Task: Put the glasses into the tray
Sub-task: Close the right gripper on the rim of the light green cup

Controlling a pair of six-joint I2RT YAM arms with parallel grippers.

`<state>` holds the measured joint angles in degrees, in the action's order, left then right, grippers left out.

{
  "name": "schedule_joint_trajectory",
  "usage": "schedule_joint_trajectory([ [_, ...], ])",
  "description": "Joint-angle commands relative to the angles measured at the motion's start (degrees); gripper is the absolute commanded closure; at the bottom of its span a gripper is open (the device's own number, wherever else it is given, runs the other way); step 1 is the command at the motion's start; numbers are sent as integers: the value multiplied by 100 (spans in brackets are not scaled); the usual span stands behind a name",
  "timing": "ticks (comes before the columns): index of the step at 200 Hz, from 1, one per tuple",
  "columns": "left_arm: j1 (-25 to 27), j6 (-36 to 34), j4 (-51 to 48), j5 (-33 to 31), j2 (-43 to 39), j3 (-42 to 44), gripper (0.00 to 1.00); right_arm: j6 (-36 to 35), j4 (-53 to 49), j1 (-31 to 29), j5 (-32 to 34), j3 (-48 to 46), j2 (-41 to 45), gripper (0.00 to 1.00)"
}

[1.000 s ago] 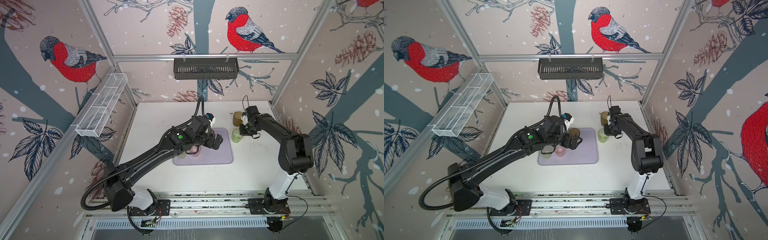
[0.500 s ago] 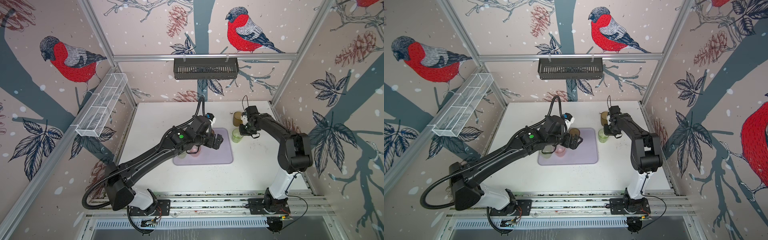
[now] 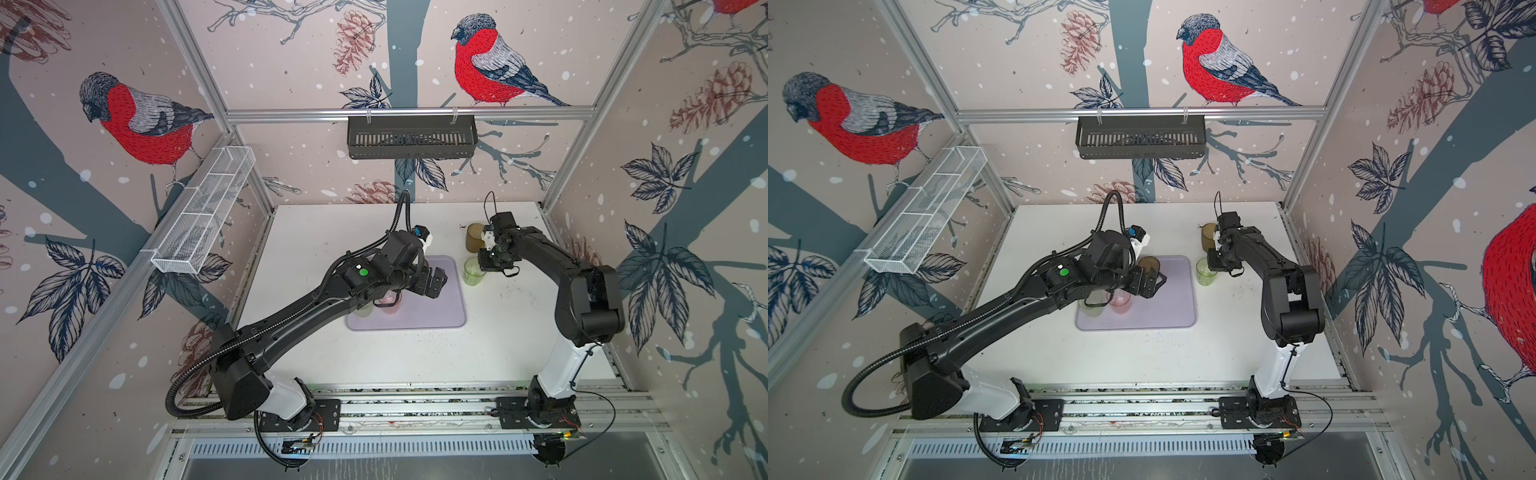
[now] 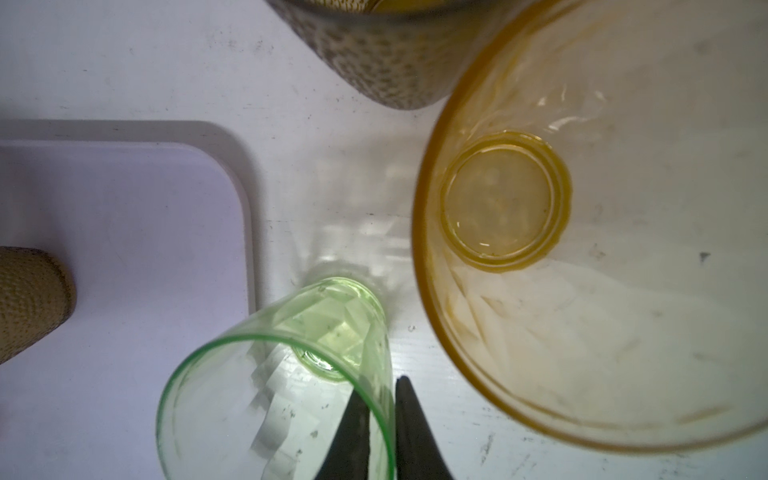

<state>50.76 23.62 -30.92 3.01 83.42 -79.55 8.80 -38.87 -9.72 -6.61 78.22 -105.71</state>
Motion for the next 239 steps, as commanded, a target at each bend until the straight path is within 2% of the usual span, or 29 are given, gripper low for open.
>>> schedule_joint_trajectory([
  [1,4,-76,93,-28,25,-49,2,-62,-33,-13,20,45,-11,85],
  [239,-5,-175,112,69,133,-114,2,-159,-285,-64,194,199,122,94],
])
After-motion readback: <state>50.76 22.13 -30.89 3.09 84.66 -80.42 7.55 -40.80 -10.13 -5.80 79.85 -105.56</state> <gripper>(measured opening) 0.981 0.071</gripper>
